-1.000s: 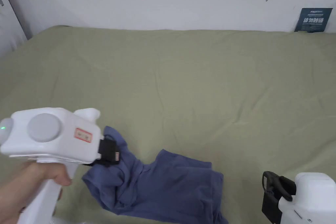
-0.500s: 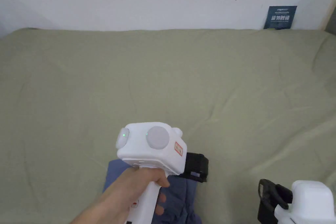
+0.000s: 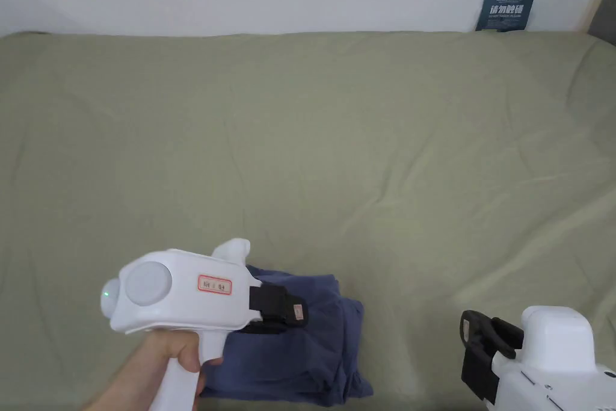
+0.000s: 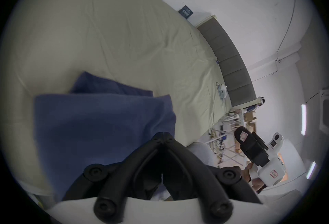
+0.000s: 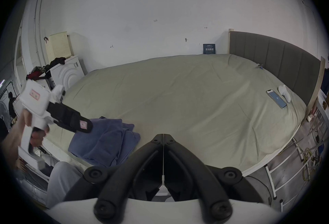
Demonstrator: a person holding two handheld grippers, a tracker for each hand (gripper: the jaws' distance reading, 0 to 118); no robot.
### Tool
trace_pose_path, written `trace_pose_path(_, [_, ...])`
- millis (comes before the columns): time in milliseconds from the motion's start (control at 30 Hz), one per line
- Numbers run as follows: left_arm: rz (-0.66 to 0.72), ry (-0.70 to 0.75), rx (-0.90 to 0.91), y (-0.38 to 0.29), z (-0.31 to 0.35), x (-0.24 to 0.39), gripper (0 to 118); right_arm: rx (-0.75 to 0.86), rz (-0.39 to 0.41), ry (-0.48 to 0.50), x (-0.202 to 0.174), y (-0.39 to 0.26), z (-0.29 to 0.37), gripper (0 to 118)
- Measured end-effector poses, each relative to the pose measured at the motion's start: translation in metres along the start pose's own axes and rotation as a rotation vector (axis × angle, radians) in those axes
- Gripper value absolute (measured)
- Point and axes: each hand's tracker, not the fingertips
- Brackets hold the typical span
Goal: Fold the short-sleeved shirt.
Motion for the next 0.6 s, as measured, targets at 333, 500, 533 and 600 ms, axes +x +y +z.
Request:
trace_pose_path(333, [0.012, -0.110, -0.054, -0.006, -0.056, -0.013, 0, -0.058, 0.050, 0.010, -0.005, -0.004, -0.012, 3])
trace_pose_path(500, [-0.024, -0.113, -0.004, -0.001, -0.003, 0.000, 0, -0.094, 0.057, 0.104, -0.021, -0.001, -0.024, 3])
trace_pose_path(533, [-0.038, -0.108, 0.013, 0.000, 0.015, 0.003, 0, -0.110, 0.051, 0.136, -0.025, 0.000, -0.031, 3])
trace_pose_path(600, [-0.082, -0.044, 0.084, 0.000, 0.057, 0.007, 0, -0.169, 0.000, 0.247, -0.034, 0.001, -0.052, 3])
